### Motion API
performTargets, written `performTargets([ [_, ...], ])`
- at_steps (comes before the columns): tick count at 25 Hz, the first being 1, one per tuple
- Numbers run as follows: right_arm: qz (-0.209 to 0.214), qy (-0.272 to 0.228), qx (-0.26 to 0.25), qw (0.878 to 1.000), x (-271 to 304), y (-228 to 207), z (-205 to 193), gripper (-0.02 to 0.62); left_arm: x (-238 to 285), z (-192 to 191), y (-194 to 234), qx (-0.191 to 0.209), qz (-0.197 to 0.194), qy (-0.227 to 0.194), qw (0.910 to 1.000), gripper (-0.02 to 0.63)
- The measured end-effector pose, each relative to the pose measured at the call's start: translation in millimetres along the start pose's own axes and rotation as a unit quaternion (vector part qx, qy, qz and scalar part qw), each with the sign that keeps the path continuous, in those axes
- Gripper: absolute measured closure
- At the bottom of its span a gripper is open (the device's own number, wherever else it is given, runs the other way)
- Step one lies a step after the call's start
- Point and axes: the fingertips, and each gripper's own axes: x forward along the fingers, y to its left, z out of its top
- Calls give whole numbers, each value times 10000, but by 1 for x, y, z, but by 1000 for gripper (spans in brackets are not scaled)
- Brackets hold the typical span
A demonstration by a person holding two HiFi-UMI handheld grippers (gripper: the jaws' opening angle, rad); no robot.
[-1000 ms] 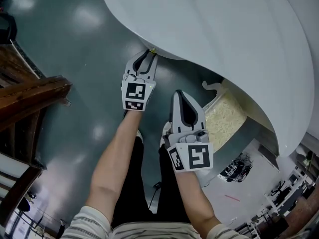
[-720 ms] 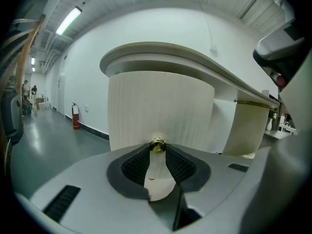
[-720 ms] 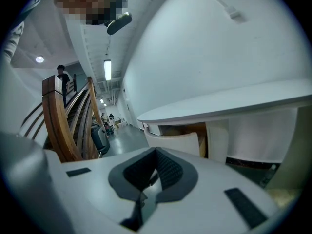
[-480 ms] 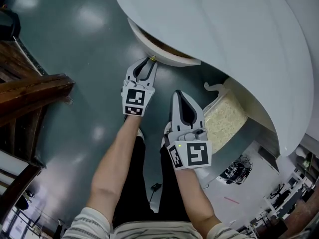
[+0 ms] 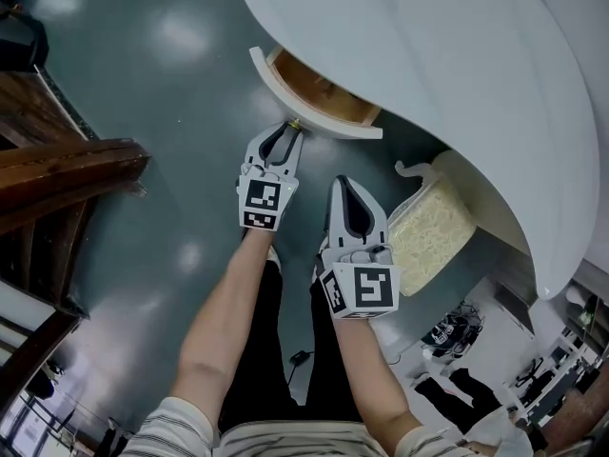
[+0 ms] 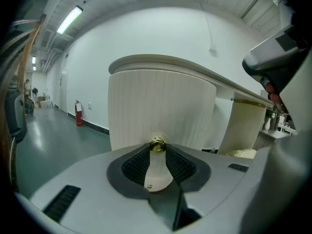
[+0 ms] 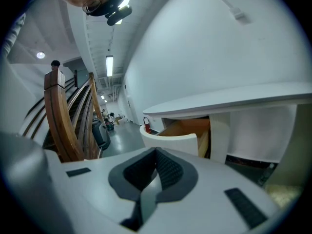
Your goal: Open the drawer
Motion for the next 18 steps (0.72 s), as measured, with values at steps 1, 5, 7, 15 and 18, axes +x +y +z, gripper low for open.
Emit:
performTargets([
  [1,4,7,3,10000,0,1,-1,581,-3,-1,0,-14,5,11,10000,500],
  [5,26,11,20,10000,-2,9,-5,581,-13,-8,0,-29,10,52,10000,500],
  [7,47,26,14,10000,-3,16,-7,581,-19,-10,0,-24,-15,76,10000,500],
  [15,186,123,-19,9997,-4,38,-17,581,-39,-21,2,-56,-34,132,9999,501],
  [18,230,166,-48,9996,-3,44,-19,581,-46,-24,3,-51,-24,142,9999,500],
])
